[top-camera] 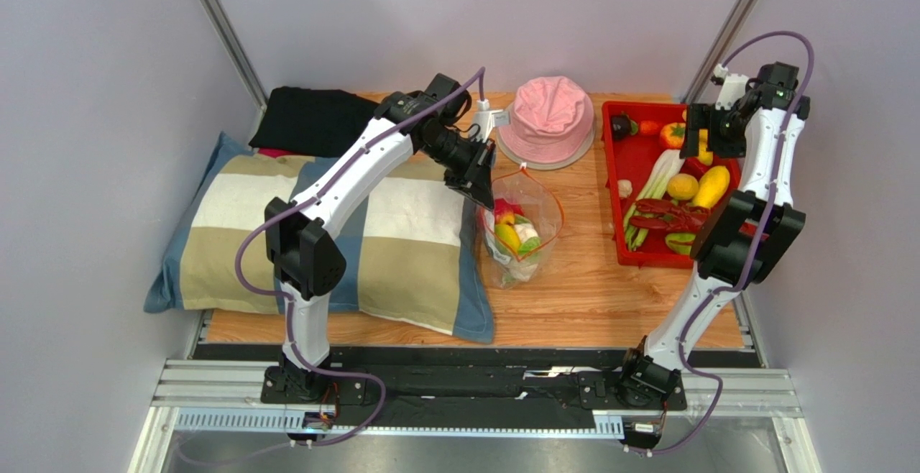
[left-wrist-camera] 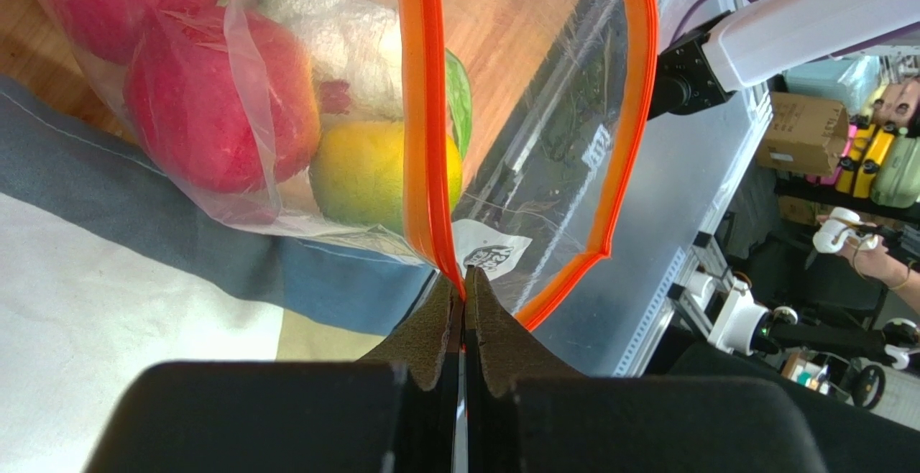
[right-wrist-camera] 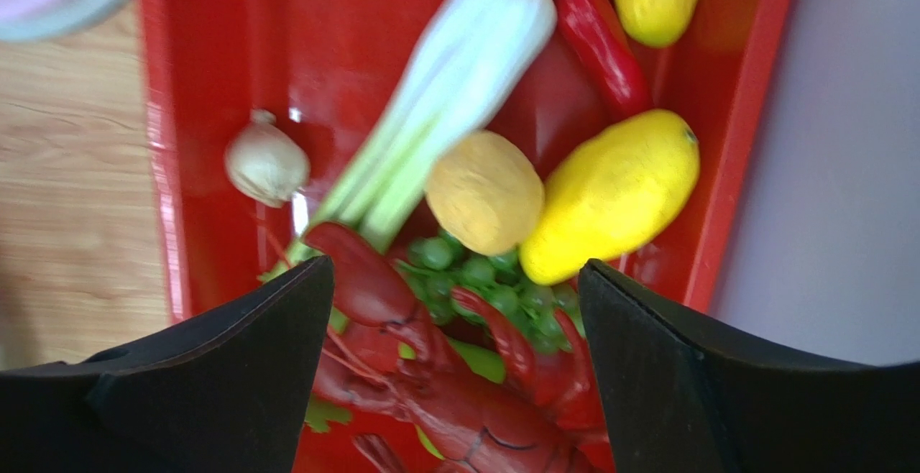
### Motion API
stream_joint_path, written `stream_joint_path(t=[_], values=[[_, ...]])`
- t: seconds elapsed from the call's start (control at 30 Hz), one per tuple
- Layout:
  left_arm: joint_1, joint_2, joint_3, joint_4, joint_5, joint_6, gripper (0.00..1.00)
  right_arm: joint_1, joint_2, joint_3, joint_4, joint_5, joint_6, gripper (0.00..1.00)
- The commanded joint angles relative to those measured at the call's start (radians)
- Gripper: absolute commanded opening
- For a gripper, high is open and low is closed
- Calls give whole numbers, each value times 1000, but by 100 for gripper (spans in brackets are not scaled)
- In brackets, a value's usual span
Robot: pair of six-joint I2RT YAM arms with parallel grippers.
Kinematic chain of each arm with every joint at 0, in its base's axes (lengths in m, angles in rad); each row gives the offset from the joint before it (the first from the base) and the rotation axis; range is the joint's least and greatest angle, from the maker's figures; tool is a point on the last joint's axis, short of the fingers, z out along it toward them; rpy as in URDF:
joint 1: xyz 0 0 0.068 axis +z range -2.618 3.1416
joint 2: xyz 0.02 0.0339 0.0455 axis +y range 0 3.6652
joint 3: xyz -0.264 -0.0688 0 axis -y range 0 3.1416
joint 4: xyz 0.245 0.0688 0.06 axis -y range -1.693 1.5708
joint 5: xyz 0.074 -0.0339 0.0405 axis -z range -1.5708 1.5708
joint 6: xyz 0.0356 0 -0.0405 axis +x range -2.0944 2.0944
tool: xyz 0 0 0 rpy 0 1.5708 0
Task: Place the food in the zip-top bag and seal the zipper
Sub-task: Adjust the zipper food storage bag at the center of the board, then pick up the fake fruit from the bin.
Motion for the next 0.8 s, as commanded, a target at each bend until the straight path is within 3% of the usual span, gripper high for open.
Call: stream_joint_path(t=[0.0,0.23,0.53,0.77], values=[[-1,-3,8,40,30,-16,0,-12,-6,-7,-14,167,-89,86],[14,15,-2,80,65,-54,0,-21,28,-16,17,310,9,70],[65,15,-33,103,93,-56,0,-7,30,-95,127,508,285,68],[68,15,-42,86,95,-19,0,0,-13,-247,273,576,342,66]])
